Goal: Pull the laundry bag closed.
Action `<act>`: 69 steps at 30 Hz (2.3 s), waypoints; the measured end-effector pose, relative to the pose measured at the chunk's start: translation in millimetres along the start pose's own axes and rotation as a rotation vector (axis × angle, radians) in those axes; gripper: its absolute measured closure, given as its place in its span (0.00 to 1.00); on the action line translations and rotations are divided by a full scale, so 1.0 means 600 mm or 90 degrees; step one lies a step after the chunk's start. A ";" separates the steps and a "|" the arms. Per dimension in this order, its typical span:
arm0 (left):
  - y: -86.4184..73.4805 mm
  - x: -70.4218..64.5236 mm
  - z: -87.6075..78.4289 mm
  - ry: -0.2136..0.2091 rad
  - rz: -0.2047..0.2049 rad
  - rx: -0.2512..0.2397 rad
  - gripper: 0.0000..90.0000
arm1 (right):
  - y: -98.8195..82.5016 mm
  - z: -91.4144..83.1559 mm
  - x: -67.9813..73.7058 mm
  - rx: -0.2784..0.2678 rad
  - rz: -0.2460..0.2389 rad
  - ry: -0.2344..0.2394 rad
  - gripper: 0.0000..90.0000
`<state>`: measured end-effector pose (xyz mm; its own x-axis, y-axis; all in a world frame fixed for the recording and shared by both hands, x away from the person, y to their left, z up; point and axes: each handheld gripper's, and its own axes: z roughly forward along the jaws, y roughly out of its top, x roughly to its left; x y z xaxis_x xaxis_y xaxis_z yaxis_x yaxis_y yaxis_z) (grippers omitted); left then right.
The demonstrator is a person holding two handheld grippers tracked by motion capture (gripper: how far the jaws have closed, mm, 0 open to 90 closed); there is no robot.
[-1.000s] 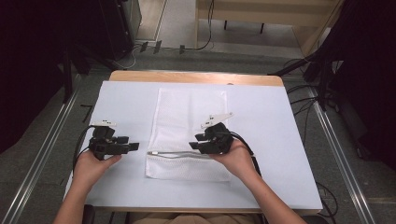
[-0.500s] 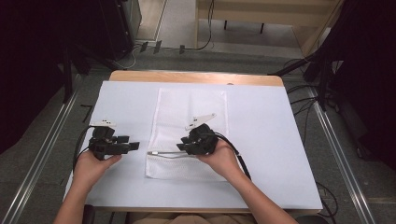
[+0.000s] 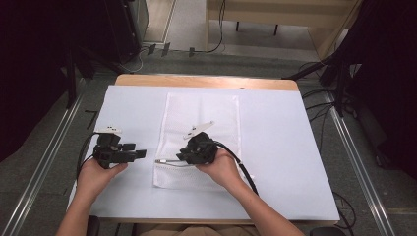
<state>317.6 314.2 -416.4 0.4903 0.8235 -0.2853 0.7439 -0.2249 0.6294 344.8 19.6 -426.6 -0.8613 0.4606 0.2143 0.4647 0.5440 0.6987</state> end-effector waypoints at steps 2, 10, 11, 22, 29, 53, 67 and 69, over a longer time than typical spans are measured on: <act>0.001 -0.001 -0.002 0.000 0.006 -0.002 0.42 | 0.001 0.011 0.003 -0.001 -0.002 0.003 0.83; 0.000 0.001 -0.001 0.004 0.001 -0.003 0.42 | 0.006 0.036 0.006 0.001 0.001 0.014 0.83; 0.000 0.002 -0.001 0.003 0.002 -0.002 0.42 | 0.006 0.040 0.007 0.003 0.005 0.016 0.82; 0.001 0.002 -0.001 -0.003 -0.001 0.002 0.42 | 0.010 0.082 0.017 0.026 -0.001 0.020 0.85; 0.000 0.003 -0.002 -0.003 -0.001 -0.002 0.42 | 0.009 0.101 0.017 0.042 0.004 0.024 0.86; 0.000 0.007 -0.005 -0.002 -0.009 0.002 0.42 | 0.022 0.119 0.033 0.028 -0.011 0.030 0.93; -0.002 0.011 -0.007 0.002 -0.014 0.000 0.42 | 0.024 0.132 0.045 0.033 -0.028 0.023 0.95; -0.002 0.011 -0.007 0.003 -0.017 -0.002 0.42 | 0.026 0.127 0.048 0.032 -0.036 0.017 0.98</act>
<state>318.1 322.5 -416.0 0.4687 0.8312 -0.2991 0.7553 -0.2014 0.6237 343.1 94.5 -461.4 -0.8912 0.4101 0.1940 0.4245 0.6028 0.6756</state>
